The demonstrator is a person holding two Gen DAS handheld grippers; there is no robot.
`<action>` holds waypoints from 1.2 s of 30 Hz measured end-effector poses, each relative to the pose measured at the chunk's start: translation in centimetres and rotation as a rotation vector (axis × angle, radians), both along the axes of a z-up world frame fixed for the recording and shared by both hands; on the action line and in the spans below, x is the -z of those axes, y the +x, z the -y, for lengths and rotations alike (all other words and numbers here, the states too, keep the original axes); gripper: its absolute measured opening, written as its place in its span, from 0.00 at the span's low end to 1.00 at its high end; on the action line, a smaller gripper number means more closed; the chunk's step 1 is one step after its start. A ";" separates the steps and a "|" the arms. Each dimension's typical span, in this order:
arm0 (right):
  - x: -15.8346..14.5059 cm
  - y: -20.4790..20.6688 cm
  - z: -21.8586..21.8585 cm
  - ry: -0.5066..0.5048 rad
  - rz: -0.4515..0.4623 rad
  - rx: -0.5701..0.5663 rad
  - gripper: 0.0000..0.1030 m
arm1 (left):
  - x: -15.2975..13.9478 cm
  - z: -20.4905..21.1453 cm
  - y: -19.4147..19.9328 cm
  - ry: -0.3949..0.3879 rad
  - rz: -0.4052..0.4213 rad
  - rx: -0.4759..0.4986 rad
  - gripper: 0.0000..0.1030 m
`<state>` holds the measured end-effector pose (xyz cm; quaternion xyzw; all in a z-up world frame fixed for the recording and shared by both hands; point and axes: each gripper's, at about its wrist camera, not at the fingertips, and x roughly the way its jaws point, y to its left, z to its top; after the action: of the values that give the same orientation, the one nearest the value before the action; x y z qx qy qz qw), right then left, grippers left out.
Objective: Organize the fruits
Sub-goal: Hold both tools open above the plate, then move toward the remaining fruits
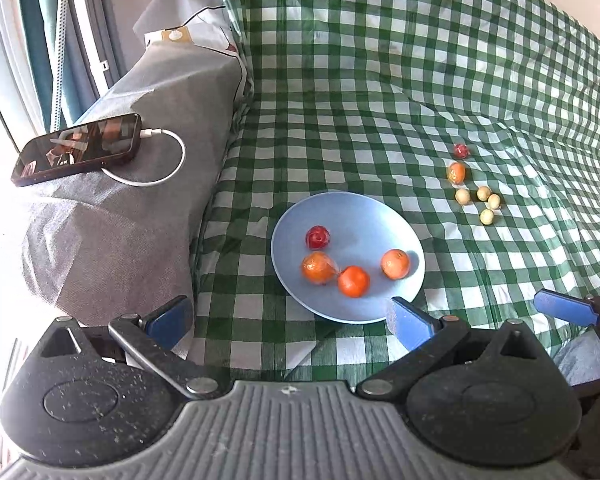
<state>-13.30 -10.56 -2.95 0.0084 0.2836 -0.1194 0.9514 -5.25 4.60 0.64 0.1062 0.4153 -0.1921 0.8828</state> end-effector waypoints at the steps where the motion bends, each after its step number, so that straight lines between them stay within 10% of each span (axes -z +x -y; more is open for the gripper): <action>1: 0.0 -0.1 0.0 0.000 0.003 0.000 0.94 | 0.0 0.0 -0.1 0.000 0.002 0.001 1.00; 26: 0.0 0.0 0.0 -0.002 0.006 -0.008 0.94 | 0.4 -0.2 0.5 0.018 -0.014 -0.004 1.00; 36: 0.8 0.1 5.2 0.022 0.060 0.157 0.94 | 1.7 3.3 2.0 0.059 -0.081 0.021 1.00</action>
<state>-13.21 -15.71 -3.71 0.0446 0.2545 -0.1904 0.9471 -3.24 1.28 -1.02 0.1289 0.4550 -0.1933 0.8597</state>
